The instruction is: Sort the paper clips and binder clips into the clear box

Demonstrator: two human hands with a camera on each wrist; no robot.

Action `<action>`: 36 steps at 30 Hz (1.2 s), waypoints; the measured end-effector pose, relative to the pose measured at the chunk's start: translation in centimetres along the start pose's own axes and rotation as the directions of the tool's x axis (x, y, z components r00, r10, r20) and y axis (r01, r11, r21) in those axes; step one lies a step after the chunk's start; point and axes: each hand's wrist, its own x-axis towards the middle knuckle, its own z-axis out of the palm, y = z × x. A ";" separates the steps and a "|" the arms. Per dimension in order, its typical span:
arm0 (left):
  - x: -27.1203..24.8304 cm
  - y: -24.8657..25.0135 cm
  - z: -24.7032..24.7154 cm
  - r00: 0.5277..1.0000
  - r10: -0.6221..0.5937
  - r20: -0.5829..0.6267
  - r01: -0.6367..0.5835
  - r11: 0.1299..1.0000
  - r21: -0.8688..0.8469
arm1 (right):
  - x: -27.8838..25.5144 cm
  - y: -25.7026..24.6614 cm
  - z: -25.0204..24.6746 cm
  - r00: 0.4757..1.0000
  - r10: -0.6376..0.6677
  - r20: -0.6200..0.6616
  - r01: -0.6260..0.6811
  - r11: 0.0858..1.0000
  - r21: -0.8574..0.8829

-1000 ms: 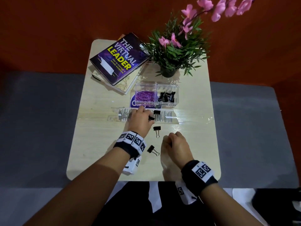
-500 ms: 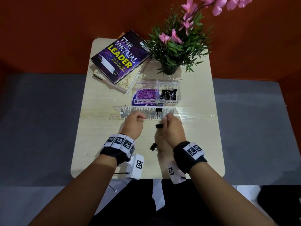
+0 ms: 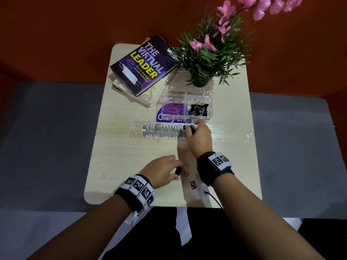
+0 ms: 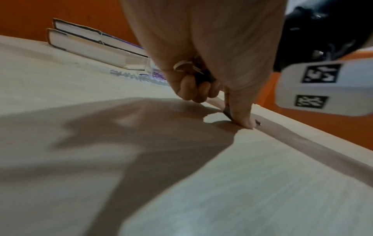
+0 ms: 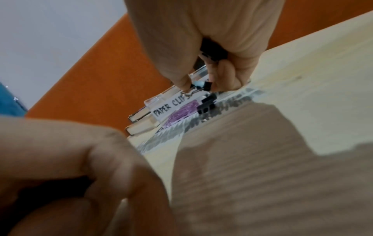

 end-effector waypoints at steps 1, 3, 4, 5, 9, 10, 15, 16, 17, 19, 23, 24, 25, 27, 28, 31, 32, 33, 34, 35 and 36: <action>-0.1 0.0 0.1 1.000 0.001 -0.014 -0.001 1.000 0.019 | 0.3 -0.5 0.6 1.000 0.006 -0.007 -0.006 1.000 -0.028; -0.4 -0.1 0.3 0.999 -0.005 -0.044 0.008 0.998 0.056 | 0.7 -1.3 1.7 0.999 0.047 -0.013 -0.048 0.995 -0.090; -0.6 -0.2 0.4 0.998 -0.012 -0.062 0.016 0.998 0.060 | 0.7 -1.7 2.1 0.997 0.079 -0.011 -0.080 0.989 -0.125; -0.9 -0.5 0.6 0.997 -0.018 -0.078 0.023 0.998 0.054 | 0.7 -2.0 2.5 0.995 0.097 -0.015 -0.098 0.982 -0.161; -2.4 -1.5 0.6 0.992 -0.070 -0.109 0.060 0.994 -0.088 | 0.5 -2.0 2.9 0.998 0.064 -0.002 -0.063 0.960 -0.272; -2.8 -1.7 0.3 0.989 -0.097 -0.115 0.081 0.988 -0.131 | 0.4 -1.9 2.7 0.999 0.050 0.007 -0.046 0.956 -0.290; -2.2 -0.7 -4.4 0.900 -0.301 -0.315 0.182 0.917 -0.356 | -0.4 -0.4 -0.4 0.990 -0.009 0.137 0.050 0.952 -0.301; -1.1 -0.1 -5.9 0.883 -0.294 -0.366 0.160 0.921 -0.354 | -0.7 0.0 -1.2 0.994 0.009 0.111 0.019 0.969 -0.245; 0.5 0.6 -7.4 0.872 -0.267 -0.411 0.130 0.935 -0.331 | -0.8 0.5 -1.9 0.997 0.034 0.071 -0.021 0.983 -0.181; 4.2 1.9 -10.0 0.861 -0.188 -0.472 0.081 0.968 -0.238 | -0.8 0.8 -3.4 0.999 0.040 -0.016 -0.041 0.995 -0.089; 11.1 4.8 -12.8 0.897 -0.155 -0.415 0.137 0.988 -0.074 | 0.7 -1.2 -6.8 0.990 -0.029 -0.134 0.028 1.000 -0.007; 12.1 5.3 -13.0 0.908 -0.156 -0.388 0.151 0.988 -0.043 | 1.4 -1.9 -7.4 0.989 -0.054 -0.137 0.052 0.998 -0.020; 12.7 5.6 -13.2 0.919 -0.149 -0.364 0.152 0.988 -0.022 | 2.2 -2.5 -7.7 0.989 -0.076 -0.126 0.071 0.996 -0.049; 13.3 5.6 -13.2 0.934 -0.127 -0.332 0.128 0.992 -0.020 | 3.8 -3.7 -7.8 0.992 -0.104 -0.069 0.095 0.987 -0.131; 13.2 5.2 -13.1 0.933 -0.130 -0.336 0.121 0.992 -0.047 | 4.4 -4.3 -7.7 0.993 -0.111 -0.027 0.105 0.977 -0.184; 11.9 3.6 -13.0 0.905 -0.182 -0.384 0.098 0.969 -0.227 | 5.7 -5.6 -7.0 0.981 -0.167 0.101 0.190 0.936 -0.295; 10.9 3.0 -12.9 0.888 -0.211 -0.409 0.083 0.948 -0.309 | 5.9 -5.7 -6.7 0.972 -0.188 0.141 0.225 0.921 -0.318; 9.6 2.3 -12.7 0.861 -0.235 -0.450 0.049 0.921 -0.387 | 6.1 -5.8 -6.3 0.963 -0.212 0.165 0.256 0.909 -0.329; 8.1 1.7 -12.7 0.831 -0.253 -0.496 0.017 0.902 -0.431 | 6.0 -6.0 -6.0 0.956 -0.227 0.186 0.277 0.905 -0.322; 6.4 0.7 -12.4 0.797 -0.272 -0.539 -0.009 0.887 -0.461 | 6.1 -5.9 -5.7 0.952 -0.249 0.176 0.292 0.911 -0.293; 4.2 -0.5 -12.0 0.775 -0.280 -0.566 -0.016 0.888 -0.460 | 5.8 -5.6 -5.7 0.954 -0.256 0.157 0.291 0.919 -0.266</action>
